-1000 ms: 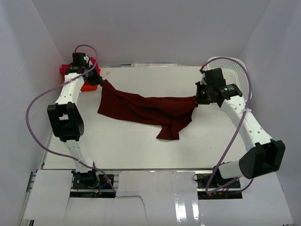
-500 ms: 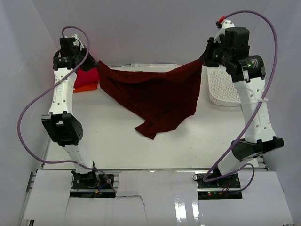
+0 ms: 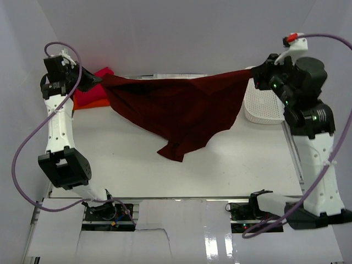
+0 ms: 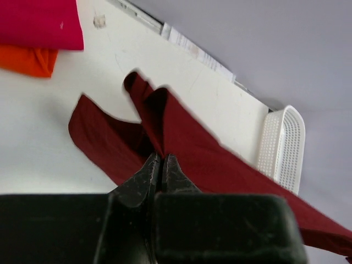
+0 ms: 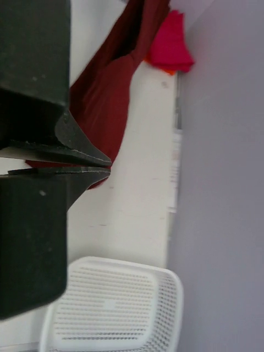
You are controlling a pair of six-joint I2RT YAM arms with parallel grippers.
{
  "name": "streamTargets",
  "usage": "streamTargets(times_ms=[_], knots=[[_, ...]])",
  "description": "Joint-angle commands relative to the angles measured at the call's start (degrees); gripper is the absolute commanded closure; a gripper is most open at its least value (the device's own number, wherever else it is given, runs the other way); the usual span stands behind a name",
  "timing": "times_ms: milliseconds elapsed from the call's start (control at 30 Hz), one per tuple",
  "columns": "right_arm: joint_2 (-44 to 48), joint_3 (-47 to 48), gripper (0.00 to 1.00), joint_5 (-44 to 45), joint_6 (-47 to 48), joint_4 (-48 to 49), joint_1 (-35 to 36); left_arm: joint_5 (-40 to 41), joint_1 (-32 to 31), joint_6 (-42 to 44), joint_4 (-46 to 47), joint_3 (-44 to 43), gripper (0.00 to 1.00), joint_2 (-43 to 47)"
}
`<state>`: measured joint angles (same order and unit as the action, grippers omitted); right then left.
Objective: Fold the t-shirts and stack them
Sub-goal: Flatten out the tshirt
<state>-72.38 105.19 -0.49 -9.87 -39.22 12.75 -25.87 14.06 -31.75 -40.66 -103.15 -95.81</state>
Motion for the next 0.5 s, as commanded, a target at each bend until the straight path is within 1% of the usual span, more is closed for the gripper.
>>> streamTargets(times_ms=[0,33,67,100,167,200,233,267,300,333,367,467], knots=[[13.2,-13.0,0.92,3.0,2.3,17.7,-0.4,-2.9,-0.1,-3.1,13.6,8.3,0.96,14.7],[15.4,-16.2,0.92,3.1,2.2,20.6,-0.4,-0.4,-0.1,-3.3,16.3,11.5,0.96,17.3],[16.8,-18.4,0.92,3.5,2.1,22.9,-0.4,0.7,-0.1,-3.5,20.6,17.3,0.96,21.5],[17.3,-19.5,0.92,4.3,1.9,24.4,-0.4,1.8,0.2,-4.0,21.1,18.9,0.96,22.7],[15.1,-16.1,0.92,3.4,2.4,21.5,-0.4,1.1,0.7,-4.0,18.8,19.3,0.96,22.6],[13.3,-14.0,0.92,1.6,2.6,17.6,-0.4,-0.3,0.9,-4.3,17.9,18.4,0.96,21.6],[13.5,-12.6,0.92,1.1,2.6,17.3,-0.4,-1.7,1.0,-4.6,17.6,18.4,0.97,21.7],[14.4,-13.8,0.92,-0.5,2.5,18.2,-0.4,-3.7,0.9,-5.2,18.6,18.9,0.97,22.1],[17.4,-15.4,0.92,-2.0,2.3,22.4,-0.4,-4.3,0.9,-5.9,19.6,21.2,0.97,24.1],[18.7,-18.1,0.92,-2.3,2.1,23.7,-0.4,-4.7,1.0,-7.1,21.4,22.5,0.97,25.2],[20.0,-18.7,0.92,-2.5,2.0,24.2,-0.4,-4.6,0.9,-7.4,21.7,24.1,0.96,27.3],[21.7,-19.4,0.92,-3.7,2.1,22.9,-0.4,-6.2,0.9,-7.7,20.6,25.3,0.96,29.4]])
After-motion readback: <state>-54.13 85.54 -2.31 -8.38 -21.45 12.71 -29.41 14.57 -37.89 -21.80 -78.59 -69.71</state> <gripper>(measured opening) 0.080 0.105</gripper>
